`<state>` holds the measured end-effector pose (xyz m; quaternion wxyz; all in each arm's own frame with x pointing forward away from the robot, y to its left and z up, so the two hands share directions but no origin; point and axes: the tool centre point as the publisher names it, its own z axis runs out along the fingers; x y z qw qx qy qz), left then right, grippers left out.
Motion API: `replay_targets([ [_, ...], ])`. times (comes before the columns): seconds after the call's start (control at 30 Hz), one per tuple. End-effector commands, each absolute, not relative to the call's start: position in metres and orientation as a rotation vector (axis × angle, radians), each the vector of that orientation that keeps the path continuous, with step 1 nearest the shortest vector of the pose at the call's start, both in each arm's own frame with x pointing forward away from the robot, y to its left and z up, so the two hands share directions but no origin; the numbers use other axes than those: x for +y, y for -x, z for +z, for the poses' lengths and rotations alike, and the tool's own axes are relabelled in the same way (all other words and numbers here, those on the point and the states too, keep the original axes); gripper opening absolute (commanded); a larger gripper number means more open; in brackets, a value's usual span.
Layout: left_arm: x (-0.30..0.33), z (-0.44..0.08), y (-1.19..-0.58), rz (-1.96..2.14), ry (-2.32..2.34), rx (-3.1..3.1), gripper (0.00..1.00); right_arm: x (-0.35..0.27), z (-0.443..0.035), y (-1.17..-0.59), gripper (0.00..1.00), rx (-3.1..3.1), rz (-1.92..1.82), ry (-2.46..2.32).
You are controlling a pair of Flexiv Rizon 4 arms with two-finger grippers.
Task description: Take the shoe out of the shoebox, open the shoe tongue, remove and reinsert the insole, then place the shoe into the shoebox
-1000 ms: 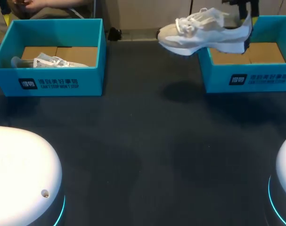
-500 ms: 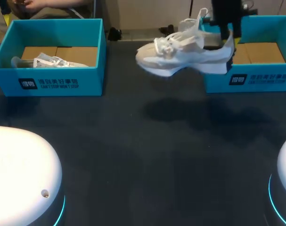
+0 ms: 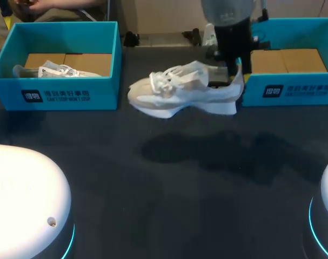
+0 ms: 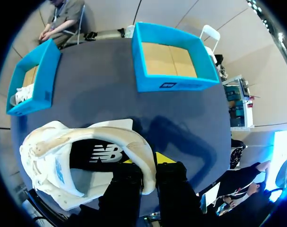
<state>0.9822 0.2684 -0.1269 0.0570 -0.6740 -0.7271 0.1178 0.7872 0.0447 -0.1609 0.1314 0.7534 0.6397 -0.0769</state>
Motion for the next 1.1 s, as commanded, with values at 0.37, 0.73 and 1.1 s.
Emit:
replay_targets([
  [0.37, 0.269, -0.126, -0.983, 0.355, 2.043, -2.202, 1.0, 0.098, -0.194, -0.741, 0.0, 1.923, -0.214, -2.14],
  [0.73, 0.269, -0.126, -0.983, 0.355, 2.043, -2.202, 1.0, 0.1, -0.197, -0.725, 0.0, 1.923, -0.313, -2.151],
  [1.1, 0.269, -0.126, -0.983, 0.355, 2.043, -2.202, 1.0, 0.1, -0.197, -0.725, 0.0, 1.923, -0.313, -2.151],
])
